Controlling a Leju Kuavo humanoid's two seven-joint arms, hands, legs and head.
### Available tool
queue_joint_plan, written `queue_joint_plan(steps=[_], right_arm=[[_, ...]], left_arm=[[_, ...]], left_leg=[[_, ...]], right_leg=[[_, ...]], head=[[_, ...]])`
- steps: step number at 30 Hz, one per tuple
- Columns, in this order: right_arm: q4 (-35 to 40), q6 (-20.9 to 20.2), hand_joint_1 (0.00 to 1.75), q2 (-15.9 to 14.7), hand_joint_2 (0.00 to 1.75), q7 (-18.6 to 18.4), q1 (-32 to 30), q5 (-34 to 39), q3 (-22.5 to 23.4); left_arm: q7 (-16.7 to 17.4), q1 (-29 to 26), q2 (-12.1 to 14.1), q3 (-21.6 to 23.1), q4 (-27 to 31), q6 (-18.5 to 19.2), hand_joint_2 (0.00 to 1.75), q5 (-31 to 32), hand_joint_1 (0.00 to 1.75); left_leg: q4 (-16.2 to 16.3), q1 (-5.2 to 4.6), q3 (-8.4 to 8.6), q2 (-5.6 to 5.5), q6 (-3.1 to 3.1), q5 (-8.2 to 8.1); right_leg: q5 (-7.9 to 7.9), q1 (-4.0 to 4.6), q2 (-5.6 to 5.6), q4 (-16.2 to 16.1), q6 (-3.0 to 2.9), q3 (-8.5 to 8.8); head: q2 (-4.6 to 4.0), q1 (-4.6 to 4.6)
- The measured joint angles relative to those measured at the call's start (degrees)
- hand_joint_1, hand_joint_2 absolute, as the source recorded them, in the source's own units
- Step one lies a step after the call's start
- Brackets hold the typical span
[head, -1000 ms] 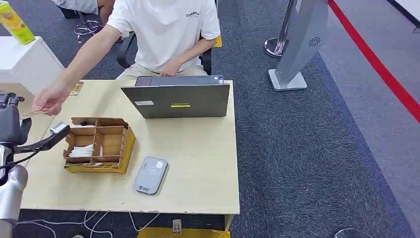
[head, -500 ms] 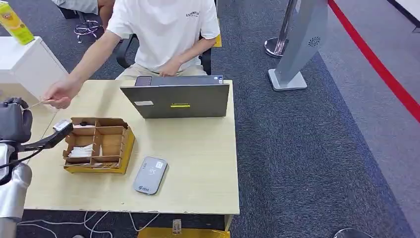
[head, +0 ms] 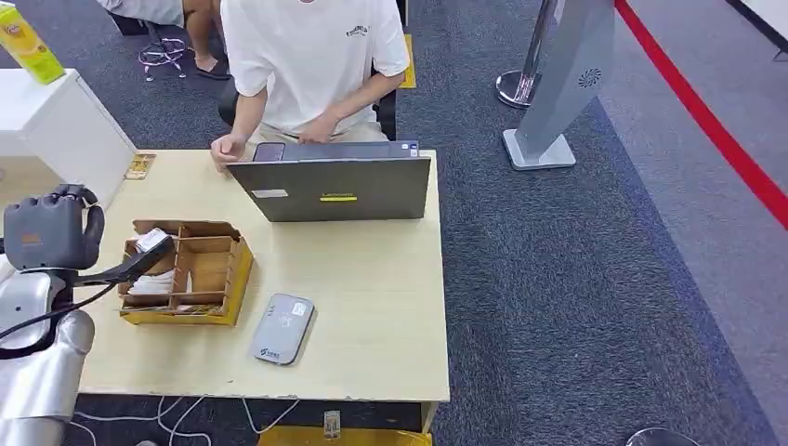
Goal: Pass the card to the sensor for recognition and then transmit it.
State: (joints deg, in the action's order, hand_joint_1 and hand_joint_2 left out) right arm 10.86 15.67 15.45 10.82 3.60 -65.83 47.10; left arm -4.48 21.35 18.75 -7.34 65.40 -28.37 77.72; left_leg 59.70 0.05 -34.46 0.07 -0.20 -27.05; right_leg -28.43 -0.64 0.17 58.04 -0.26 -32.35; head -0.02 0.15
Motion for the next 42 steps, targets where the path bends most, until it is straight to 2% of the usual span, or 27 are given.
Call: queue_joint_plan(steps=[2,4,7,10,13,16,19,23,26,28,35,42], right_arm=[[0.0,0.0,0.0,0.0,0.0,0.0,0.0,0.0,0.1],[-0.1,0.1,0.0,0.0,0.0,0.0,0.0,0.0,0.3],[-0.1,0.3,0.0,0.2,0.0,-0.1,0.0,0.3,0.6],[-0.1,0.7,0.0,0.4,0.0,-0.1,0.0,0.3,0.9],[-0.1,1.0,0.0,0.5,0.0,0.0,0.0,0.6,1.4],[-0.1,1.0,0.0,0.7,0.0,0.1,0.0,1.2,2.0],[-0.1,1.1,0.0,0.7,0.0,0.0,0.0,1.3,2.3],[-0.1,1.1,0.0,0.7,0.0,-0.2,0.0,1.2,2.5],[-0.1,1.0,0.0,0.7,0.0,-0.2,0.0,1.2,3.0],[-0.1,1.0,0.0,0.7,0.0,-0.4,0.0,1.3,3.3],[-0.1,1.0,0.0,0.7,0.0,-0.6,0.0,1.2,3.7],[-0.1,1.0,0.0,0.8,0.0,-1.0,0.0,1.2,3.8]], left_arm=[[-0.1,-0.2,-0.3,0.0,0.6,-0.1,1.75,0.0,1.75],[-1.6,-1.1,-1.1,0.5,2.0,-1.0,1.75,0.2,1.75],[-2.6,-4.8,-4.0,3.1,7.6,-2.5,1.75,2.7,1.75],[-1.6,-9.8,-7.9,8.7,15.0,-1.9,1.75,6.5,1.75],[1.5,-13.9,-11.2,16.0,21.0,1.6,1.75,9.9,1.75],[4.1,-15.1,-12.5,21.2,22.7,6.3,1.75,10.1,1.75],[5.2,-15.5,-13.2,23.9,22.7,9.0,1.75,9.4,1.75],[6.2,-15.5,-14.3,25.0,21.6,11.6,1.75,8.5,1.75],[8.5,-15.5,-15.0,25.1,19.2,18.7,1.75,7.6,1.75],[10.0,-15.5,-15.1,25.1,16.7,22.1,1.75,7.1,1.75],[14.8,-16.3,-16.6,25.1,10.1,22.6,1.75,6.6,1.75],[16.3,-16.9,-17.7,25.1,9.0,22.4,1.75,6.1,1.75]], left_leg=[[0.0,0.0,0.0,0.0,0.0,0.0],[0.0,0.0,0.01,0.0,0.0,0.0],[0.0,-0.02,0.0,-0.01,0.0,0.0],[0.0,-0.09,-0.03,-0.01,0.08,-0.06],[0.0,-0.14,-0.04,0.01,0.15,-0.11],[0.0,-0.14,-0.06,-0.04,0.16,-0.11],[0.0,-0.12,-0.05,-0.04,0.16,-0.1],[0.0,-0.1,-0.02,-0.03,0.15,-0.09],[0.0,-0.1,-0.02,-0.03,0.14,-0.09],[0.0,-0.1,-0.03,-0.02,0.14,-0.09],[0.0,-0.11,-0.08,-0.04,0.15,-0.1],[0.0,-0.12,-0.06,-0.05,0.16,-0.09]], right_leg=[[0.0,0.0,0.0,0.0,0.0,0.0],[0.0,0.0,0.01,0.0,0.0,-0.01],[0.0,-0.02,-0.03,0.0,0.0,0.0],[-0.01,-0.07,-0.02,-0.1,0.01,0.0],[-0.01,-0.09,-0.02,-0.1,0.05,0.0],[-0.01,-0.1,-0.08,-0.1,0.07,0.01],[0.0,-0.09,-0.09,-0.1,0.07,0.01],[0.0,-0.08,-0.08,-0.1,0.06,0.01],[-0.01,-0.07,-0.07,-0.1,0.06,0.01],[-0.01,-0.07,-0.07,-0.1,0.06,0.01],[-0.02,-0.08,-0.11,-0.1,0.08,0.02],[-0.02,-0.08,-0.12,-0.1,0.09,0.04]], head=[[0.0,0.0],[0.0,-0.02],[0.0,-0.04],[0.0,-0.02],[0.0,-0.04],[0.0,-0.02],[0.0,-0.04],[0.0,-0.07],[0.0,-0.09],[0.0,-0.07],[0.0,-0.07],[0.0,-0.09]])
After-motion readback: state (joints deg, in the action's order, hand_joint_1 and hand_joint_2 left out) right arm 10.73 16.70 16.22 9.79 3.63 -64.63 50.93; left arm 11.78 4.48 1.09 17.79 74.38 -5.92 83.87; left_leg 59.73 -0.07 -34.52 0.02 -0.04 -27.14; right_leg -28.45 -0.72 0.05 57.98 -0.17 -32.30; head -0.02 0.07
